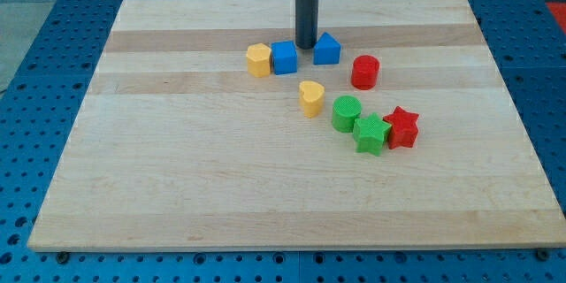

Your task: Move the blue cube to the blue triangle

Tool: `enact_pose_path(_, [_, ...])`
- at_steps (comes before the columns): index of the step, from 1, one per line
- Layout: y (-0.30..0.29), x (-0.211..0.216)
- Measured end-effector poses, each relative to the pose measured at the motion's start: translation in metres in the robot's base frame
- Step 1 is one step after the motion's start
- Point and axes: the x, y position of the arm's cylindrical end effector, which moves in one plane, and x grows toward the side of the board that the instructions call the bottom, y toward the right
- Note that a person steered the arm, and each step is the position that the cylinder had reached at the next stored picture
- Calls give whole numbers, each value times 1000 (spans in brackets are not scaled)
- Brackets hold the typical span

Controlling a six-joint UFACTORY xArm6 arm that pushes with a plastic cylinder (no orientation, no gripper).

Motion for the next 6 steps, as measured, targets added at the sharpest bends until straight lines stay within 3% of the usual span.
enact_pose_path(1, [-24,40])
enact_pose_path(3, [-62,52])
enact_pose_path(4, [-53,85])
enact_pose_path(5, [-94,110])
enact_pose_path(6, [-145,83])
